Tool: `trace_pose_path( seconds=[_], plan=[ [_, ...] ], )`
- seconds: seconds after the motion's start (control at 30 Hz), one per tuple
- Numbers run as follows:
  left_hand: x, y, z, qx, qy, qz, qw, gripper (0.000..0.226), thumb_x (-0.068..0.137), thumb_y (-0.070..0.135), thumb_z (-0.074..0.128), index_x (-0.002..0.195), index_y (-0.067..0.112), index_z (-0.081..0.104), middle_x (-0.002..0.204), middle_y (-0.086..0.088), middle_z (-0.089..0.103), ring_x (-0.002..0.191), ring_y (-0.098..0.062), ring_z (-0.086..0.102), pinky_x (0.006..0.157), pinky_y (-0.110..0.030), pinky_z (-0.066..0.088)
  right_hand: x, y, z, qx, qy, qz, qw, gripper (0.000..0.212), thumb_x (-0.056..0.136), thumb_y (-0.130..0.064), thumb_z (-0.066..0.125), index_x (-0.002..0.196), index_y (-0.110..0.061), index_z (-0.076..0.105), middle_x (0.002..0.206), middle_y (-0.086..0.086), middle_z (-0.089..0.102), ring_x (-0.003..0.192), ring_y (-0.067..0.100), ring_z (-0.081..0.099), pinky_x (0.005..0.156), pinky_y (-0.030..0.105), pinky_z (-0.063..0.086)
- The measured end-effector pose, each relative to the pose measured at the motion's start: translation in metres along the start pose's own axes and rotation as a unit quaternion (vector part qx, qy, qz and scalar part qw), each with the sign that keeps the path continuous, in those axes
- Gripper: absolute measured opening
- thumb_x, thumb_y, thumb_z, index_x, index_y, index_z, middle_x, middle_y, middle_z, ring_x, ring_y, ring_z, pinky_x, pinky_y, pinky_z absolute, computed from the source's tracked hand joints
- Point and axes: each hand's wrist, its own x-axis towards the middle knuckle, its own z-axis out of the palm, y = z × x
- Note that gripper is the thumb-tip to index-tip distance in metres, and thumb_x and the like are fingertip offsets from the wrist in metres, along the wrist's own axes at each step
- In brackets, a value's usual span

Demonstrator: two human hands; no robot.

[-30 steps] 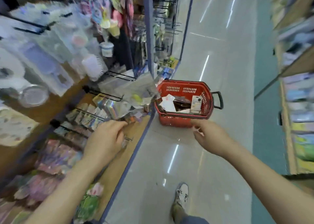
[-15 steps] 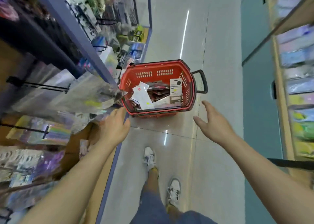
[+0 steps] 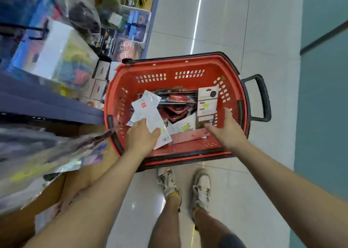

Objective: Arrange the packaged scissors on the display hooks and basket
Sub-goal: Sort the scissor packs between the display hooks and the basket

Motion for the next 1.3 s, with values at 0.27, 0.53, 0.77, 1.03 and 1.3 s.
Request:
trace_pose_path(
  seconds=[0.27, 0.53, 0.77, 1.03, 1.3],
  plan=[
    [0.134, -0.02, 0.076, 0.025, 0.036, -0.157, 0.987, 0.12, 0.072, 0.067, 0.069, 0.152, 0.002, 0.007, 0.155, -0.022, 0.023, 0.142, -0.04, 0.025, 0.115, -0.048, 0.028, 0.168, 0.048, 0.094, -0.006, 0.034, 0.104, 0.994, 0.108, 0.066, -0.048, 0.086, 0.145, -0.006, 0.025, 0.139, 0.018, 0.05, 0.128, 0.037, 0.05, 0.106, 0.045, 0.044],
    [0.176, -0.009, 0.107, 0.03, 0.074, -0.203, 0.976, 0.082, 0.086, 0.021, 0.063, 0.15, 0.008, 0.014, 0.151, -0.026, 0.029, 0.133, -0.043, 0.037, 0.101, -0.05, 0.04, 0.203, 0.055, 0.135, -0.01, 0.156, 0.106, 0.982, 0.073, 0.089, -0.012, 0.062, 0.15, -0.01, 0.022, 0.14, 0.021, 0.043, 0.121, 0.043, 0.051, 0.096, 0.046, 0.044],
    [0.15, -0.019, 0.042, -0.047, 0.19, -0.165, 0.967, 0.018, 0.094, 0.016, 0.058, 0.094, 0.001, 0.069, 0.091, -0.018, 0.069, 0.089, -0.037, 0.065, 0.072, -0.037, 0.044, 0.161, 0.065, 0.1, 0.166, 0.153, 0.038, 0.973, 0.024, 0.098, -0.011, 0.052, 0.122, -0.015, 0.055, 0.112, -0.001, 0.064, 0.106, 0.021, 0.064, 0.097, 0.044, 0.051],
    [0.099, 0.023, 0.013, -0.636, 0.001, -0.08, 0.767, 0.046, 0.09, -0.011, 0.048, 0.134, 0.002, 0.051, 0.124, -0.015, 0.066, 0.109, -0.03, 0.066, 0.084, -0.043, 0.057, 0.138, 0.017, 0.053, 0.29, -0.075, -0.127, 0.946, 0.085, 0.095, 0.007, 0.053, 0.145, -0.056, 0.026, 0.145, -0.026, 0.047, 0.123, 0.002, 0.057, 0.097, 0.034, 0.055],
    [0.107, 0.059, 0.034, -0.669, 0.025, -0.077, 0.739, 0.068, 0.087, -0.022, 0.045, 0.142, 0.015, 0.036, 0.132, -0.011, 0.061, 0.114, -0.027, 0.064, 0.088, -0.049, 0.056, 0.134, -0.013, 0.055, 0.411, -0.257, 0.07, 0.872, 0.058, 0.075, -0.064, 0.055, 0.11, -0.022, 0.072, 0.1, 0.001, 0.077, 0.086, 0.022, 0.073, 0.061, 0.03, 0.056]
  ],
)
